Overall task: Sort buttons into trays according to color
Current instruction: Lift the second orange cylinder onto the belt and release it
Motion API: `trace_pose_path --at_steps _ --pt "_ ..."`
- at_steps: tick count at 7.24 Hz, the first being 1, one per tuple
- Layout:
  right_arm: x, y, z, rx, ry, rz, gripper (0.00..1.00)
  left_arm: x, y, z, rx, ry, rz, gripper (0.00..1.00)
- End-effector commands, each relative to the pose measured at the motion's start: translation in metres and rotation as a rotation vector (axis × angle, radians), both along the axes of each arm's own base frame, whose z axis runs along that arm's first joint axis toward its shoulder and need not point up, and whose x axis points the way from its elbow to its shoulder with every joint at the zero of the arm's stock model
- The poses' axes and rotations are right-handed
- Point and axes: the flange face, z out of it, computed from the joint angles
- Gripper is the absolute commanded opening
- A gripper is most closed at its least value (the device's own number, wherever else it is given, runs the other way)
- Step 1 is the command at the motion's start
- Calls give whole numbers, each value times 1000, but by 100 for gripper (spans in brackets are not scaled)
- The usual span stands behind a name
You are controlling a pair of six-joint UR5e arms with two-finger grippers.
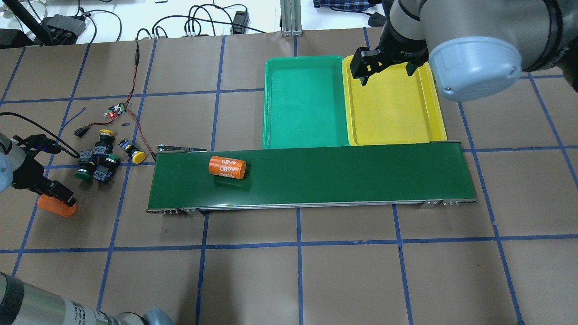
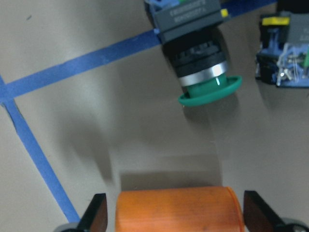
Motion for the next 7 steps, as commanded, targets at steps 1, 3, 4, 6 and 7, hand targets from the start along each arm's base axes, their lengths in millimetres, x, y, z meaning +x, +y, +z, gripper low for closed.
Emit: trace_pose_path --at_steps 1,3,4,6,7 --pt "0 -3 -5 -8 0 0 100 1 2 0 19 -15 -3 100" --pt "1 -7 -18 11 3 -2 100 2 0 3 9 -23 1 14" --pt "2 -4 -23 24 8 -7 100 1 0 12 -4 -33 6 0" --pt "1 1 -25 27 9 -12 100 -2 -11 48 -36 -39 -4 0" --pt "1 1 -26 34 12 -12 100 -14 -30 82 -97 -4 34 0"
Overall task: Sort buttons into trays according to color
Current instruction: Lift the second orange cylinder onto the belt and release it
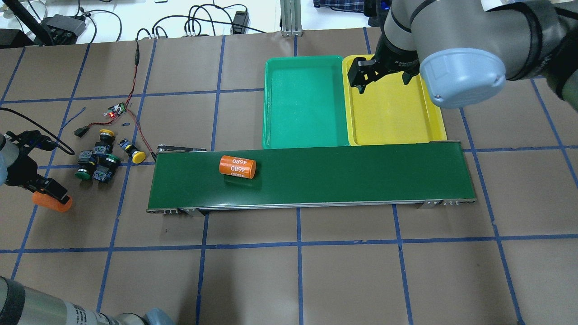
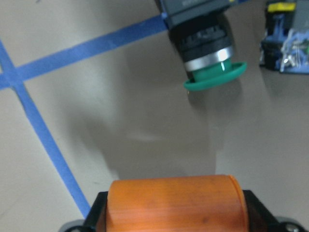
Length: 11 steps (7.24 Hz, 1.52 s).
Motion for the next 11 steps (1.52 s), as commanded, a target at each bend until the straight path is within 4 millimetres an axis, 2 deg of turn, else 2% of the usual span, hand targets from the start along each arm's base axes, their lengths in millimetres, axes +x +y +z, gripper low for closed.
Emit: trace_pose_path --at_steps 1,2,3,4,5,6,7,9,11 --pt "0 2 -1 6 2 -5 100 -40 -44 73 -79 70 104 0" --pt "-2 3 1 5 12 -7 100 -87 -69 96 -91 78 158 0" --pt "-3 6 3 5 18 -10 100 -149 -84 102 -92 69 188 0" --pt "-1 7 5 0 17 -10 100 -201 -92 103 -89 63 202 0" --pt "2 9 7 -5 1 -53 100 -252 -94 96 -71 62 172 0" --pt "5 10 7 -5 -18 -95 100 -293 -89 79 -39 56 178 0" --pt "10 11 8 -8 -22 -87 100 -309 -77 63 -3 58 171 0" --pt "10 10 17 -25 -26 -86 100 -311 -53 50 36 53 148 0" --pt "10 10 21 -37 -24 -87 100 -313 -42 37 67 58 147 0"
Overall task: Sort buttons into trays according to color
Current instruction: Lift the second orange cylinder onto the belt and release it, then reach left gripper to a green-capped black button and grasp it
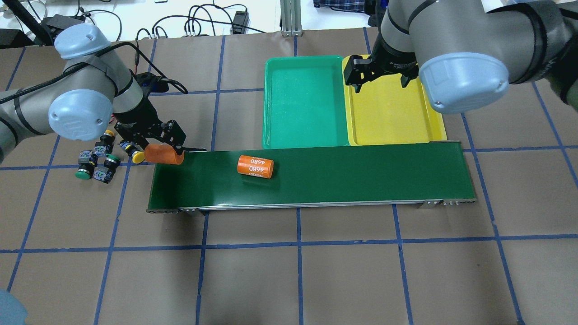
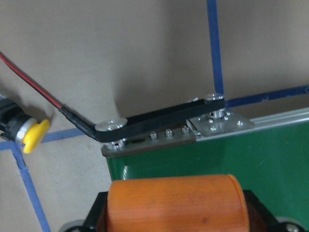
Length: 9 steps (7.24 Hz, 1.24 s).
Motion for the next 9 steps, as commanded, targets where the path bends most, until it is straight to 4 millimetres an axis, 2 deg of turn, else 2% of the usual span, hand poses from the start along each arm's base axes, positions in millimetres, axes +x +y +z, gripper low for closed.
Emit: trace_pose_path --at_steps 1,2,3,4,5,7,8,9 --pt "0 4 14 -29 -6 2 100 -2 9 -9 24 4 -1 23" --pt "0 5 16 -32 -6 3 100 -3 10 -11 27 10 10 91" --pt "-2 5 17 -34 1 11 100 -3 11 -9 32 2 13 100" --pt "-5 4 19 -38 8 11 100 -2 10 3 13 -5 14 100" --pt "-8 2 19 -40 9 8 100 -4 20 21 33 -2 14 100" --pt "-9 0 26 -53 10 18 100 0 37 74 -10 -16 21 100" --pt "-10 0 27 -52 17 31 100 25 33 94 -48 -25 67 100" --pt "-10 5 34 -64 15 33 100 71 30 110 -74 -29 146 100"
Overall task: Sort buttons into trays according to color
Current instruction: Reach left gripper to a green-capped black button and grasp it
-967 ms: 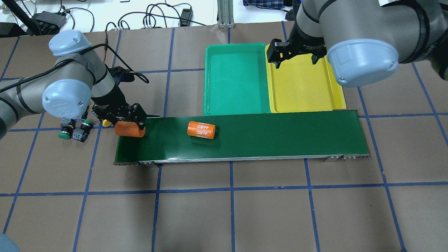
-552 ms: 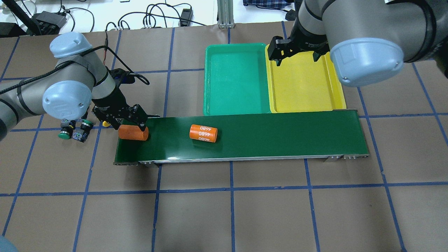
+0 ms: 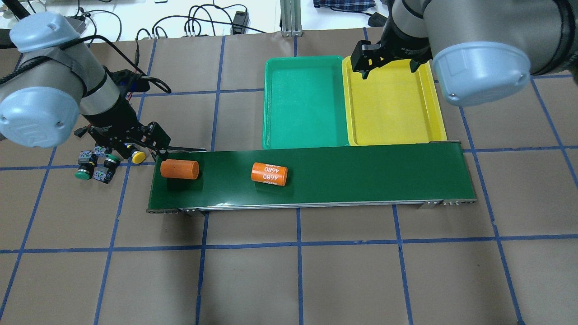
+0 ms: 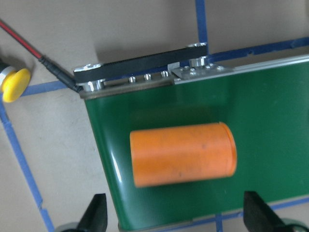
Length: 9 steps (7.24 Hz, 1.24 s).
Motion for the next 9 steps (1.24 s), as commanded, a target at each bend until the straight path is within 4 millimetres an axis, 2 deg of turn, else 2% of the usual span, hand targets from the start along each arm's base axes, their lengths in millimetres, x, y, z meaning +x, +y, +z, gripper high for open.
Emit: trace_pose_path --at_steps 1,3,4,6,7,8,9 --pt "-1 4 7 -8 1 7 100 103 0 34 -60 -7 118 100" --pt "0 5 6 -5 2 10 100 187 -4 21 -127 -52 52 100" --pt "-1 5 5 -2 3 7 100 212 -14 6 -177 -79 -2 100" --pt "1 7 6 -2 2 10 100 235 -43 -35 -233 -108 -45 98" --pt "1 8 7 -5 0 10 100 246 -49 -57 -228 -110 -58 95" --pt "1 8 7 -5 -1 11 100 269 -47 -86 -192 -80 -19 95" --pt "1 8 7 -6 -4 12 100 283 -47 -103 -191 -74 2 95"
